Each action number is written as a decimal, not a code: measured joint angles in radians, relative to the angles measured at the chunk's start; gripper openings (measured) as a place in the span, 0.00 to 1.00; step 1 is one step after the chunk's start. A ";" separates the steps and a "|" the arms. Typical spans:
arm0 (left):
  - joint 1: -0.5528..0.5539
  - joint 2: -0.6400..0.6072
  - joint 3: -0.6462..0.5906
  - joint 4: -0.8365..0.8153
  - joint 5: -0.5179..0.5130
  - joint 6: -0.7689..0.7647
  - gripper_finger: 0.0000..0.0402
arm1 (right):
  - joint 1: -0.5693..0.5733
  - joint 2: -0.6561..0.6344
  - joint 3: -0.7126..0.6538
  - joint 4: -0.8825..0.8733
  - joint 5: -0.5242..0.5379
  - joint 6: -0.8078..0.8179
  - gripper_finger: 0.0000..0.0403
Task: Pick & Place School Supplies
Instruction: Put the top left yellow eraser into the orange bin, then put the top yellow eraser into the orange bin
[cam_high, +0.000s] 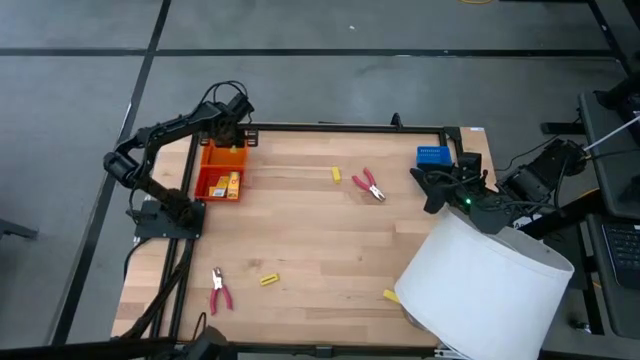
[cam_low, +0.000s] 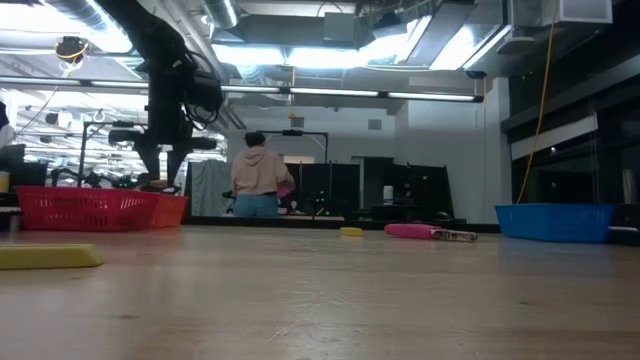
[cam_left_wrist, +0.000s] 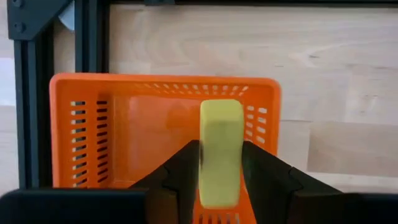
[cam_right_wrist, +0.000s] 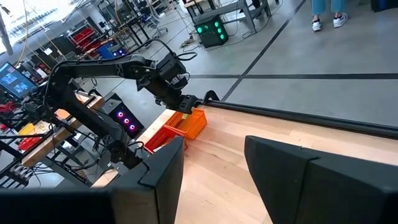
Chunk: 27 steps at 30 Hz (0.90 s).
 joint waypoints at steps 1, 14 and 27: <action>-0.006 0.000 0.000 0.006 -0.002 0.000 0.30 | 0.000 0.000 0.000 0.000 0.001 0.000 0.43; -0.189 0.002 0.000 0.284 0.175 -0.043 0.40 | -0.006 0.000 0.000 0.000 0.011 -0.001 0.43; -0.596 0.229 0.106 0.538 0.192 -0.331 0.41 | -0.006 0.000 0.000 -0.001 0.012 -0.034 0.43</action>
